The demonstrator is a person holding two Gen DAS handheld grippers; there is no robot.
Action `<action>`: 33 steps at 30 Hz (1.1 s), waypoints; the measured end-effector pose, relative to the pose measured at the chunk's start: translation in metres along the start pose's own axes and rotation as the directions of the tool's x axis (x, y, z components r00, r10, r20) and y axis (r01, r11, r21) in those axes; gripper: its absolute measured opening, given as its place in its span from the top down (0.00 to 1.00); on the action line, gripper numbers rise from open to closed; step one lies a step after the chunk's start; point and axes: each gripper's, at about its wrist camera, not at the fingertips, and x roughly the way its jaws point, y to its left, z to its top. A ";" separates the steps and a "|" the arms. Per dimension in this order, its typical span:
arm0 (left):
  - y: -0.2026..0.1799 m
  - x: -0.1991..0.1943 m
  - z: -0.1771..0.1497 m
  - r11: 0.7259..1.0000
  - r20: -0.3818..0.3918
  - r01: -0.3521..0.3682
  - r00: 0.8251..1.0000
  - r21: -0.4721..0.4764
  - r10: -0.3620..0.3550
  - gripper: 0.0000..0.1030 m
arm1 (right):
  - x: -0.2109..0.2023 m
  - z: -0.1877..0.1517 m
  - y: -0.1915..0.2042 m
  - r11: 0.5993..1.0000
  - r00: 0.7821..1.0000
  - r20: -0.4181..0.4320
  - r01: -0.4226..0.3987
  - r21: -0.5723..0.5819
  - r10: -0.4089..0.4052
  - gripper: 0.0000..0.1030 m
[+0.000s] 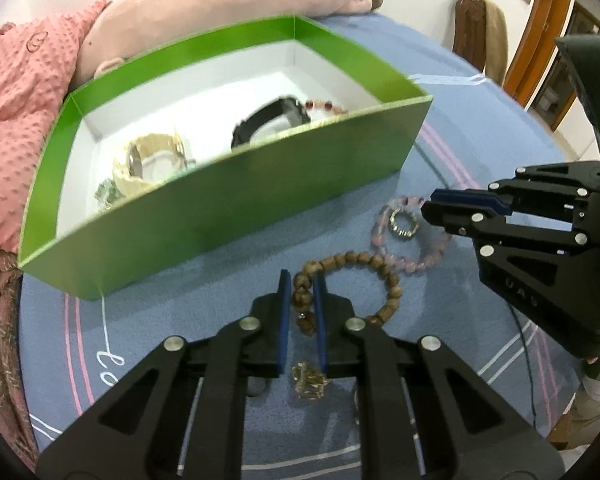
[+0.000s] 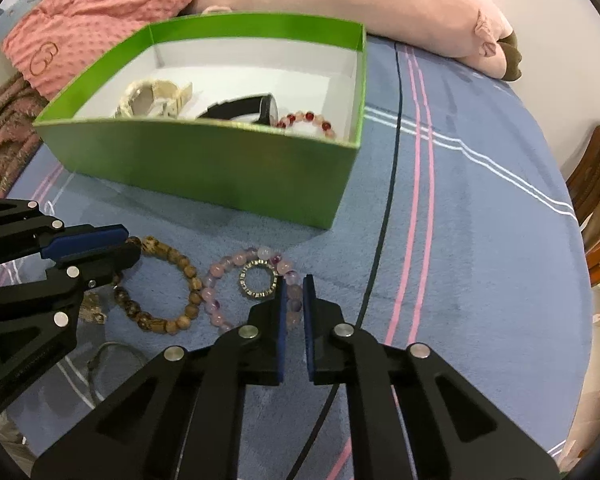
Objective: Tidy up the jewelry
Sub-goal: 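Carry both bracelets into the green box and open both grippers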
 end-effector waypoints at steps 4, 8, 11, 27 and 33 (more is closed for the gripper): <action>0.004 -0.006 0.000 1.000 0.019 0.001 1.000 -0.014 0.000 0.89 | -0.020 0.000 -0.003 1.000 0.999 0.044 0.001 0.008 -0.001 0.93; 0.010 -0.016 0.002 0.999 0.049 -0.003 0.999 -0.037 0.004 0.89 | -0.038 0.000 -0.001 1.000 0.997 0.081 0.006 0.008 -0.007 0.93; 0.014 -0.024 0.003 0.999 0.073 -0.004 0.997 -0.052 0.007 0.89 | -0.048 0.001 0.001 1.000 0.995 0.094 0.012 0.008 -0.013 0.93; 0.019 -0.041 0.005 0.998 0.142 0.016 0.990 -0.069 -0.006 0.89 | -0.059 0.001 0.006 1.000 0.994 0.108 -0.002 0.004 0.002 0.93; 0.019 -0.045 0.005 0.998 0.153 0.013 0.988 -0.069 -0.002 0.89 | -0.065 0.003 0.009 1.000 0.992 0.123 -0.010 -0.012 0.011 0.93</action>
